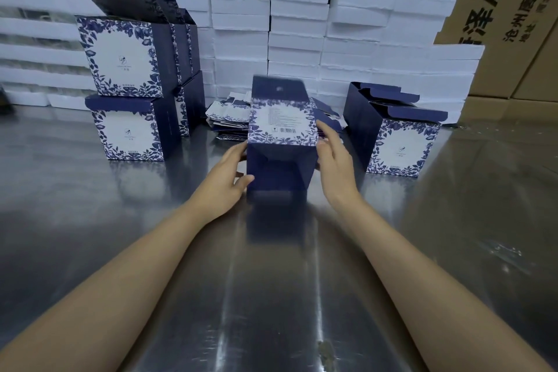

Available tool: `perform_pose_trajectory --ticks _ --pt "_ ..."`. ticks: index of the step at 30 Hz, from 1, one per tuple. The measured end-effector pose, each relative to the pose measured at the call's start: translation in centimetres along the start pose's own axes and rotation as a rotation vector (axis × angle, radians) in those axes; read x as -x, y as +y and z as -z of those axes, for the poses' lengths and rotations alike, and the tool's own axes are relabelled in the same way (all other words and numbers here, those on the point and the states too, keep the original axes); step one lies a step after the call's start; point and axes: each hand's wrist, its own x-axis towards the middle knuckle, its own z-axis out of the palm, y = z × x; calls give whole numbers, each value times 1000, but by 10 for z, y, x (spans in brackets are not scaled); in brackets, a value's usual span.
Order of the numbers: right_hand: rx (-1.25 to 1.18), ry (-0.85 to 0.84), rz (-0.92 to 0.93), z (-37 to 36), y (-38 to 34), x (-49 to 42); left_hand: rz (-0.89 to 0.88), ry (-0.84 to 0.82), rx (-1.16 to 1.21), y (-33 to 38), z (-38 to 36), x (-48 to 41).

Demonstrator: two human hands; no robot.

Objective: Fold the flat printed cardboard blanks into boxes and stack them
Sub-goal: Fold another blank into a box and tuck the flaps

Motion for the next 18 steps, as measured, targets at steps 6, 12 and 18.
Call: perform_pose_trajectory --ticks 6,12,18 --pt "-22 -69 73 -7 11 0 116 118 188 -2 5 -4" --pt "225 20 -53 -5 29 -1 188 215 -74 -7 5 -3" --pt "250 -49 -121 -3 27 -2 194 267 27 2 4 -1"
